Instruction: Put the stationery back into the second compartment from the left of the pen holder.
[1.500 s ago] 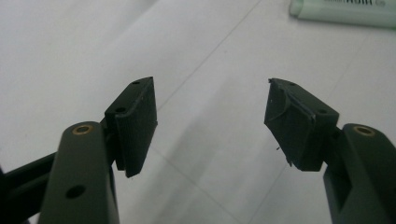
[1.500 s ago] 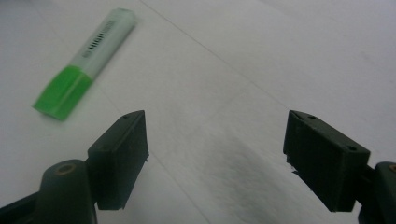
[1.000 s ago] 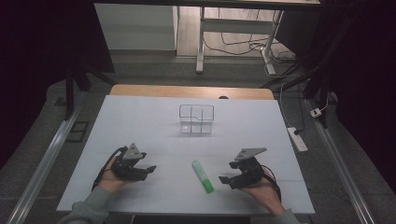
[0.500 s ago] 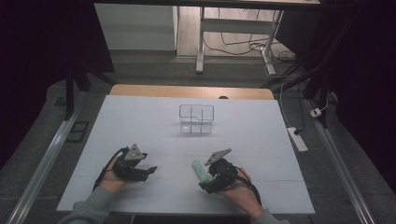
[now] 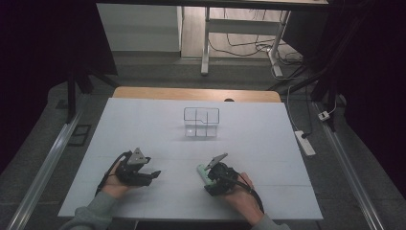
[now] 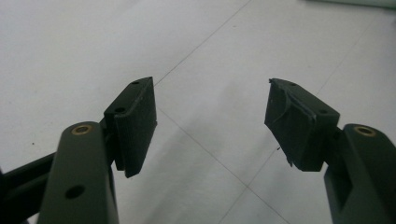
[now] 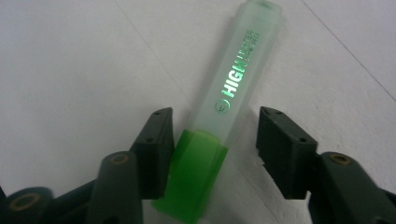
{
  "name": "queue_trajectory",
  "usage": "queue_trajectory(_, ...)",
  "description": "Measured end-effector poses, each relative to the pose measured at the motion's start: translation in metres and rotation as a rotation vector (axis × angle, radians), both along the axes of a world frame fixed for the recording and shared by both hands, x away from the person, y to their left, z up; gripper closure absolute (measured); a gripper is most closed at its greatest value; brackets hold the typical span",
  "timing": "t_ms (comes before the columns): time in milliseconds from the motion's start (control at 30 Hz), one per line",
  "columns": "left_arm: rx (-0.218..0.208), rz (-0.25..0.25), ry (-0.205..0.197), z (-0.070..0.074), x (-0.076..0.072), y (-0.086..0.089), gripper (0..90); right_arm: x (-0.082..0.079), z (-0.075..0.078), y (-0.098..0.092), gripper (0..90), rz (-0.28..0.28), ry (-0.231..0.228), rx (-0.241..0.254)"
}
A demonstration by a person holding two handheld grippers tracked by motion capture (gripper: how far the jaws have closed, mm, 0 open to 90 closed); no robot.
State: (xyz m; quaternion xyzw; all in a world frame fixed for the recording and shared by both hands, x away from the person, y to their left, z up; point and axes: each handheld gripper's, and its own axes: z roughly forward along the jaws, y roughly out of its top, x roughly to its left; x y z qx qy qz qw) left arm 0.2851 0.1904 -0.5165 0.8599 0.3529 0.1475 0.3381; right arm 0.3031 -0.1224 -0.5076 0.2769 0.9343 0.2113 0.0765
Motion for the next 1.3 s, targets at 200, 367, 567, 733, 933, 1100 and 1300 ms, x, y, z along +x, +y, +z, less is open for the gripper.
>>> queue_trajectory(200,0.004,0.0,-0.003,0.0,0.0,-0.001,33.7,0.004,0.002,-0.002,66.1,-0.022,0.007,-0.017)
queue_trajectory(367,0.004,0.002,-0.007,0.0,0.0,-0.001,33.6,0.004,0.003,-0.001,66.3,-0.014,0.011,-0.028)
queue_trajectory(567,0.003,0.004,-0.01,0.0,0.0,-0.001,33.6,0.006,0.012,-0.007,66.4,0.01,-0.016,0.035)
queue_trajectory(733,0.011,-0.004,-0.025,0.0,-0.001,-0.003,33.6,0.008,0.019,-0.013,66.3,0.03,-0.023,0.065)
queue_trajectory(933,0.038,-0.058,-0.034,0.005,-0.003,-0.012,33.5,0.012,0.022,-0.016,66.3,0.085,-0.017,0.069)
queue_trajectory(1100,0.068,-0.107,-0.079,0.017,-0.006,-0.025,33.5,0.018,0.024,-0.015,66.3,0.152,-0.013,0.069)
queue_trajectory(1300,0.107,-0.152,-0.108,0.025,-0.005,-0.038,33.3,0.021,0.026,-0.012,66.3,0.196,-0.013,0.06)
